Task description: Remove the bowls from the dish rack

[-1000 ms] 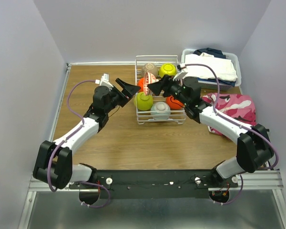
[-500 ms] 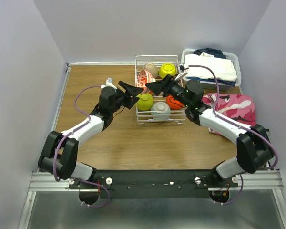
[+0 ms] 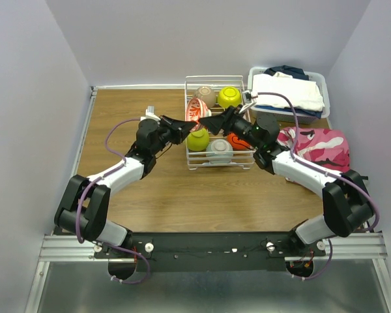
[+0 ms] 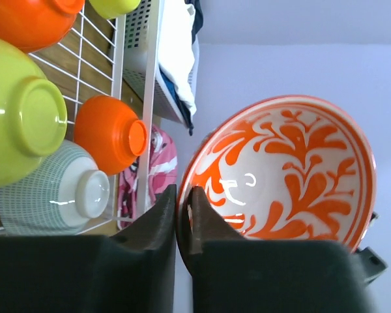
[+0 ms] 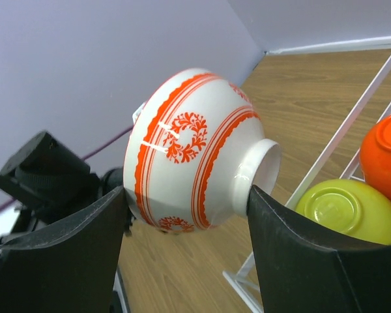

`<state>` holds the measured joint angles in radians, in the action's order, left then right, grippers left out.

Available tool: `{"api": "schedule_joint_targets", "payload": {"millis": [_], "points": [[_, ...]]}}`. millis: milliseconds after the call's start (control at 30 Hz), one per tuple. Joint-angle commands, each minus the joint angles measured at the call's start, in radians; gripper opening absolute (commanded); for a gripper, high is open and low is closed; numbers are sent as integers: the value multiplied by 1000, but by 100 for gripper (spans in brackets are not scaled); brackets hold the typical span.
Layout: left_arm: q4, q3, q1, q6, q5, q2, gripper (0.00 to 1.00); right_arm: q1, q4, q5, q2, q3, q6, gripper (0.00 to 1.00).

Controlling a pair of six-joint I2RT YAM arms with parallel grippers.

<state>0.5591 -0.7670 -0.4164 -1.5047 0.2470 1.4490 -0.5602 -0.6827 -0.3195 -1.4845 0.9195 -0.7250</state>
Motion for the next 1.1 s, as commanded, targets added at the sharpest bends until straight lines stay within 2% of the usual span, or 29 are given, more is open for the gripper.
{"api": "schedule_joint_targets", "payload": {"millis": [0,133,167,267,367,467,567,600,633,733,833,967,1067], "points": [[41,29,-9,11,28,-2,0,-1,-86,-21,41,-36,15,43],[4,44,-4,41,12,-15,0,-3,-48,-7,81,-73,58,66],[4,49,-1,46,11,-15,0,-1,-22,-3,104,-79,79,76],[-17,51,10,69,9,-22,0,-1,17,17,151,-103,122,91],[-66,40,22,133,0,-36,0,-1,80,37,184,-116,165,98],[-177,9,56,213,-28,-67,0,-1,143,39,222,-131,209,100],[-301,-32,97,345,-73,-105,0,-1,201,46,262,-154,248,100],[-342,-47,105,436,-92,-114,0,-1,236,49,271,-159,257,100],[-432,-83,120,484,-116,-136,0,-1,254,62,289,-169,269,100],[-587,-144,137,669,-239,-171,0,-1,322,85,316,-185,311,100],[-672,-164,156,794,-374,-193,0,-1,385,108,349,-192,349,100],[-720,-161,215,860,-472,-176,0,-1,460,149,392,-209,384,100],[-728,-163,260,854,-503,-128,0,-1,495,168,424,-218,397,100]]}}
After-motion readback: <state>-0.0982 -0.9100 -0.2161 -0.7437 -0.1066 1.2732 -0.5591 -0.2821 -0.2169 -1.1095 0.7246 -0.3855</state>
